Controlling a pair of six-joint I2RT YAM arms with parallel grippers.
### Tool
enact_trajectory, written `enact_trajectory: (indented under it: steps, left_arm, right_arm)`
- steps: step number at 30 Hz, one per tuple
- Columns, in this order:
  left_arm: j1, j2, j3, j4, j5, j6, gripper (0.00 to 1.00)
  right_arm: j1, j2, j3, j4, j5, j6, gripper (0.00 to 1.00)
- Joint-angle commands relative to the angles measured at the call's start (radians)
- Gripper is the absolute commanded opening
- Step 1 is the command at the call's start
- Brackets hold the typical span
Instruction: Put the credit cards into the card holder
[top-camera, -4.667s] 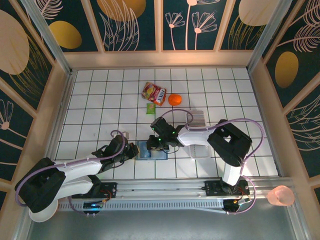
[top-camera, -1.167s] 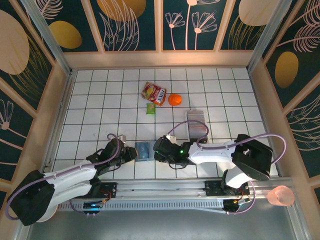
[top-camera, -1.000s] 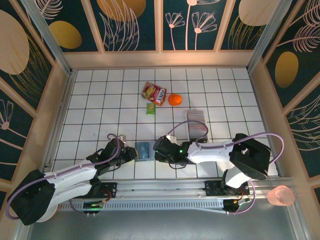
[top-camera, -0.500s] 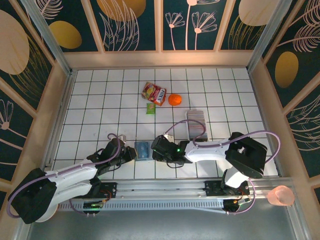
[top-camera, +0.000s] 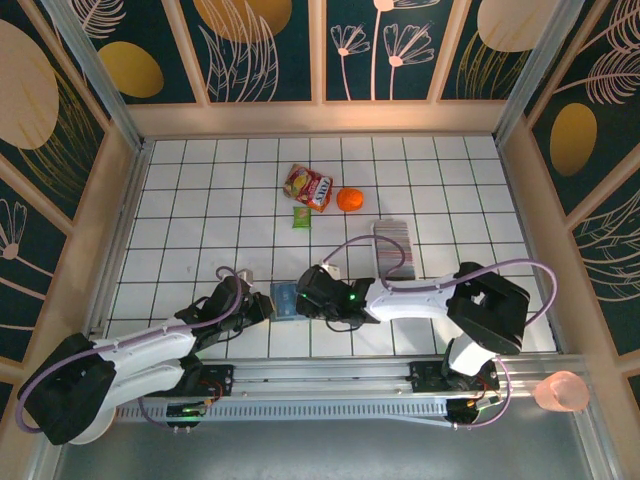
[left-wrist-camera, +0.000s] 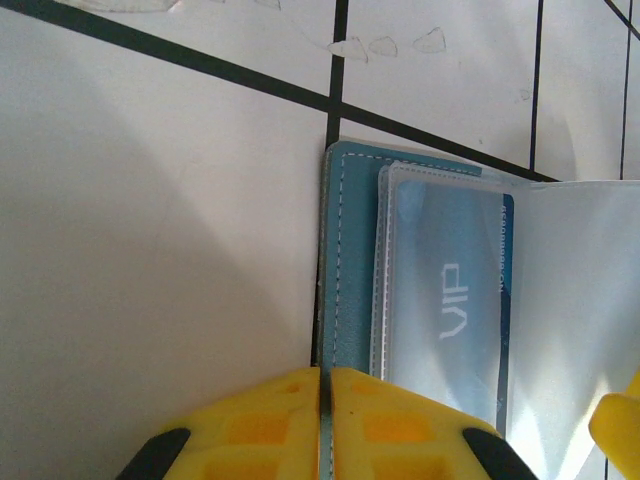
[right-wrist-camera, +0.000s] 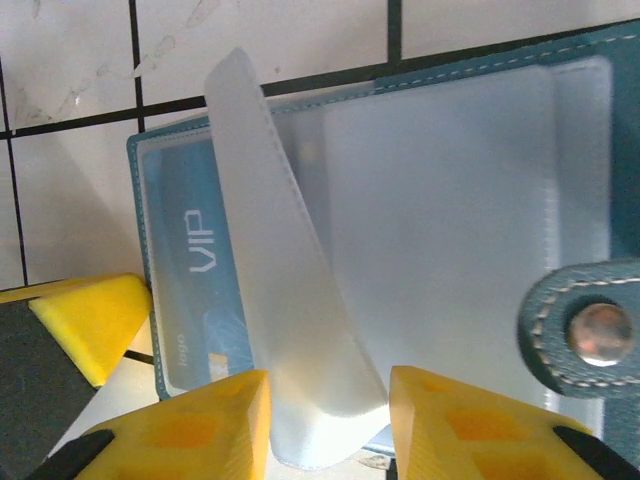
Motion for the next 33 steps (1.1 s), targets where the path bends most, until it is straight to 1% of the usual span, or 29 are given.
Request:
enact_trajectory:
  steps: [1,8,16,18,20,23,25,28,29,32,33]
  left_arm:
    - [-0.009,0.02,-0.013,0.047,0.089,-0.006,0.1]
    - [-0.01,0.02,-0.017,0.051,0.087,-0.009,0.09]
    - [-0.01,0.006,-0.019,0.035,0.074,-0.014,0.07]
    - [-0.01,-0.011,-0.018,0.016,0.056,-0.015,0.08]
    - [-0.01,-0.042,-0.015,-0.018,0.021,-0.02,0.08]
    - [-0.01,-0.1,-0.011,-0.072,-0.042,-0.029,0.09]
    - [-0.01,-0.15,-0.007,-0.108,-0.074,-0.032,0.1]
    - [-0.01,-0.22,0.003,-0.155,-0.107,-0.026,0.11]
    - [-0.009,-0.236,0.005,-0.162,-0.116,-0.024,0.11]
    - [-0.009,-0.27,0.011,-0.171,-0.139,-0.024,0.14]
    - [-0.009,-0.273,0.014,-0.172,-0.142,-0.023,0.15]
  right_arm:
    - [-0.005,0.023,0.034,0.026,-0.01,-0.017,0.36]
    - [-0.003,0.034,0.042,0.144,-0.067,-0.014,0.36]
    - [-0.003,0.084,0.076,0.188,-0.09,-0.021,0.35]
    - [-0.005,0.095,0.079,0.192,-0.09,-0.021,0.35]
    - [-0.007,0.096,0.083,0.197,-0.119,-0.023,0.35]
    - [-0.008,0.063,0.088,0.226,-0.117,-0.067,0.34]
    - [-0.011,0.022,0.119,0.19,-0.099,-0.161,0.34]
    - [-0.024,-0.063,0.174,0.089,0.018,-0.334,0.3]
    - [-0.035,-0.105,0.176,0.087,0.035,-0.401,0.29]
    - [-0.1,-0.262,0.156,0.141,0.004,-0.698,0.29]
    - [-0.124,-0.326,0.155,0.143,-0.018,-0.822,0.31]
